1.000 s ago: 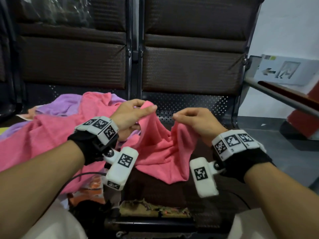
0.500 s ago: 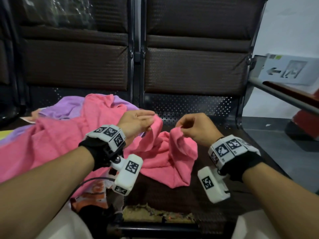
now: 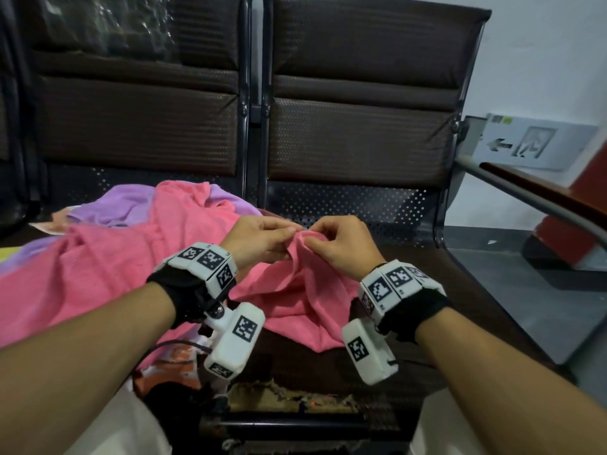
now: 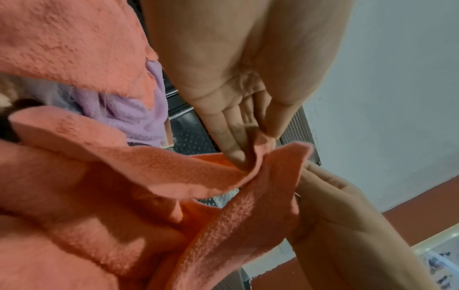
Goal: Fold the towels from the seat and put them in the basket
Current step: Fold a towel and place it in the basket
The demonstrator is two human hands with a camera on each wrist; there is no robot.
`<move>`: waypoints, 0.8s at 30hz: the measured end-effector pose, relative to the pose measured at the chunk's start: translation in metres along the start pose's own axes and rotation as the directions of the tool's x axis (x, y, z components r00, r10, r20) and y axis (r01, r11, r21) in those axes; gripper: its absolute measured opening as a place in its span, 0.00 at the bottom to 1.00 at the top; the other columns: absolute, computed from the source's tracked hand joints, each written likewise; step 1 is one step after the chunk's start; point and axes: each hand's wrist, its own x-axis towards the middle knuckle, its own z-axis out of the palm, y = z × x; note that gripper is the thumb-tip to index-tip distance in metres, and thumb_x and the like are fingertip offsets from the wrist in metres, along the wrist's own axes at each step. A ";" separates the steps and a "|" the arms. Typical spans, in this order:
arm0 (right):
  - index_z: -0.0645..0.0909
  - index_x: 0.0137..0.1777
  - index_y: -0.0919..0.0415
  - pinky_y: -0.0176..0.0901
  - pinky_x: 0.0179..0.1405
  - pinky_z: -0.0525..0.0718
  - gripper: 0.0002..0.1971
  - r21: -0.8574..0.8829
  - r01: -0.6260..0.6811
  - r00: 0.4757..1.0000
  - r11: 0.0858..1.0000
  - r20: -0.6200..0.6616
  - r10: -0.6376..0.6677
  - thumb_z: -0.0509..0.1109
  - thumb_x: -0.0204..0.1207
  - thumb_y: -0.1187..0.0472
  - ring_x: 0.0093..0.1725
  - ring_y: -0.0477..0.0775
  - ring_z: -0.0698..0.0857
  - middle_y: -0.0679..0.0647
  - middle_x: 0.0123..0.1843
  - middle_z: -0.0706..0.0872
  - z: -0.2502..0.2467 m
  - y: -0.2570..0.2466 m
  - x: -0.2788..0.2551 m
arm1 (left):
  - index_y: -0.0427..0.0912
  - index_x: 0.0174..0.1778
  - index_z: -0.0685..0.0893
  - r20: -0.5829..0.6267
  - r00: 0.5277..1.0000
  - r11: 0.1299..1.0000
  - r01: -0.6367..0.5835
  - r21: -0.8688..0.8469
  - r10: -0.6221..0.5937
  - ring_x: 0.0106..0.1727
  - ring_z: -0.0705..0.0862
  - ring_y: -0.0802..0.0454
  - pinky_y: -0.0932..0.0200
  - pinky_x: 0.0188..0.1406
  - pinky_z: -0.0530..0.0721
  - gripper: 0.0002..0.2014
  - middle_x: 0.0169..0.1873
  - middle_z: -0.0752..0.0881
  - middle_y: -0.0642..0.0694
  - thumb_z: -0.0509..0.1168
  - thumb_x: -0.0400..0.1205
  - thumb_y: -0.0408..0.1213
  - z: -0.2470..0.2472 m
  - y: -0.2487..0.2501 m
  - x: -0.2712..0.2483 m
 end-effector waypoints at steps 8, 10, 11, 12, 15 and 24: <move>0.84 0.34 0.47 0.21 0.30 0.73 0.05 -0.009 -0.032 0.999 0.999 0.026 0.033 0.76 0.70 0.53 0.31 0.33 0.80 0.41 0.29 0.84 0.006 0.001 0.001 | 0.34 0.57 0.87 0.033 0.998 0.994 -0.049 0.099 0.046 0.44 0.87 0.52 0.60 0.47 0.87 0.14 0.48 0.89 0.36 0.72 0.75 0.30 -0.010 -0.004 -0.008; 0.85 0.33 0.49 0.25 0.34 0.76 0.06 0.070 -0.064 0.998 0.995 0.033 0.061 0.77 0.69 0.54 0.31 0.37 0.80 0.45 0.31 0.86 0.007 0.002 0.002 | 0.32 0.56 0.87 0.016 0.998 0.993 -0.065 0.098 0.064 0.32 0.82 0.56 0.64 0.37 0.85 0.12 0.39 0.88 0.38 0.70 0.76 0.25 -0.012 -0.003 -0.008; 0.85 0.34 0.50 0.31 0.38 0.79 0.06 0.139 -0.094 0.995 0.986 0.043 0.089 0.78 0.69 0.55 0.33 0.40 0.81 0.47 0.32 0.86 0.006 0.003 0.003 | 0.31 0.56 0.86 0.014 0.997 0.993 -0.073 0.097 0.072 0.27 0.79 0.57 0.64 0.34 0.82 0.12 0.33 0.87 0.41 0.69 0.76 0.24 -0.014 -0.002 -0.008; 0.85 0.34 0.51 0.37 0.41 0.80 0.06 0.207 -0.128 0.991 0.970 0.058 0.118 0.78 0.69 0.57 0.34 0.43 0.82 0.49 0.33 0.86 0.005 0.003 0.003 | 0.30 0.55 0.86 0.012 0.997 0.992 -0.081 0.094 0.081 0.25 0.77 0.56 0.61 0.34 0.80 0.11 0.29 0.85 0.43 0.68 0.77 0.23 -0.016 -0.002 -0.008; 0.85 0.34 0.56 0.39 0.36 0.79 0.07 0.294 -0.175 0.983 0.940 0.111 0.148 0.78 0.70 0.57 0.32 0.43 0.80 0.49 0.30 0.85 0.000 0.003 0.003 | 0.33 0.51 0.87 -0.042 0.992 0.989 -0.116 0.086 0.120 0.35 0.82 0.46 0.56 0.37 0.83 0.09 0.36 0.86 0.36 0.67 0.77 0.23 -0.020 0.003 -0.010; 0.75 0.26 0.58 0.43 0.30 0.71 0.26 -0.338 0.090 0.947 0.937 0.320 0.025 0.65 0.76 0.38 0.25 0.43 0.74 0.47 0.23 0.76 -0.033 0.024 -0.008 | 0.38 0.62 0.77 -0.207 0.963 0.947 -0.220 -0.232 0.173 0.35 0.76 0.55 0.59 0.37 0.79 0.17 0.36 0.78 0.46 0.53 0.82 0.18 -0.049 0.026 -0.005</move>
